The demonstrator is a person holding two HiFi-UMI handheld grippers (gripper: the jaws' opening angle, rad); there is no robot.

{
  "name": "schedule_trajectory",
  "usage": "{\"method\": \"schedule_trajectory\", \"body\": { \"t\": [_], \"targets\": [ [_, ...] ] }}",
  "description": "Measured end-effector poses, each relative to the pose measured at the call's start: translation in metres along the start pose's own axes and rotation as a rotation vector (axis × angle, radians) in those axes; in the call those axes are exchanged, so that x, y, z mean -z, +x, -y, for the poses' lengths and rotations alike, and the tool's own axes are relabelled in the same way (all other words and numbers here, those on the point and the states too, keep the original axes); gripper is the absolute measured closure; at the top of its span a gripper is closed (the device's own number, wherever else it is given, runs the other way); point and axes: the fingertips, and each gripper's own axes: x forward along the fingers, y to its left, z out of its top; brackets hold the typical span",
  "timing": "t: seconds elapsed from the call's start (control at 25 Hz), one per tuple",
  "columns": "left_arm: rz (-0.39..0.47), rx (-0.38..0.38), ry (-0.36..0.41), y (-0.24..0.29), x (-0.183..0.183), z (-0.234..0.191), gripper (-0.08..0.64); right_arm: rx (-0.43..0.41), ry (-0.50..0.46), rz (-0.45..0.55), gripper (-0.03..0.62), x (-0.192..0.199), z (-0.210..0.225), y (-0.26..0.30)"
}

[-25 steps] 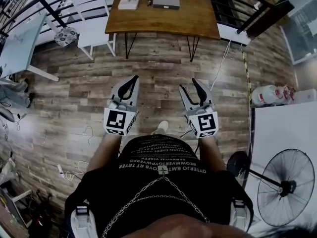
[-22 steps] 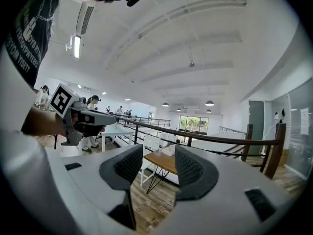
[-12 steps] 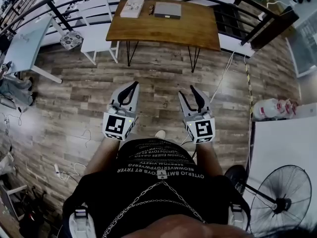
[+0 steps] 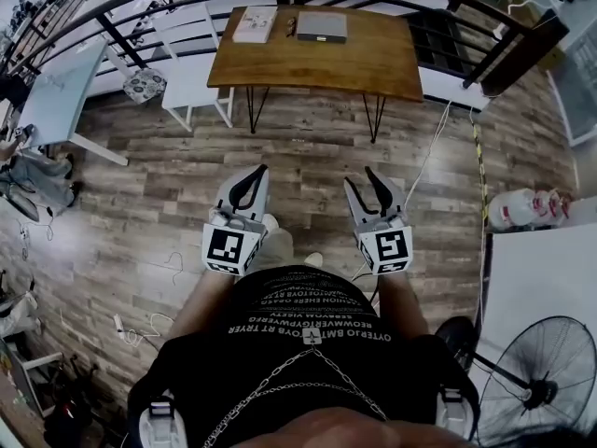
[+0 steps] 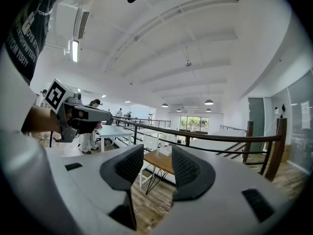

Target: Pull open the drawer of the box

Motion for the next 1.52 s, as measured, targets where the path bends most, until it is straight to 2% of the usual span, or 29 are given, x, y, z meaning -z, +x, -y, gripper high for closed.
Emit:
{"method": "schedule_trajectory", "body": {
  "t": [0.52,0.72,0.84,1.0,1.52],
  "targets": [
    [-0.008,0.008,-0.007,0.035,0.01,-0.025,0.555,0.008,0.007,-0.034,0.423,0.006,0.012,0.034],
    [-0.021,0.02,-0.012,0.05,0.015,-0.036,0.555,-0.01,0.004,-0.029,0.423,0.003,0.013,0.052],
    [-0.005,0.047,-0.009,0.07,0.008,-0.039,0.555,0.007,0.004,-0.039,0.425,0.003,0.021,0.061],
    [-0.002,0.078,-0.002,0.087,0.008,-0.06,0.555,0.013,0.006,-0.048,0.428,0.002,0.02,0.091],
    [-0.007,0.092,-0.018,0.152,0.012,-0.123,0.555,0.048,0.008,-0.053,0.437,-0.01,0.054,0.17]
  ]
}}
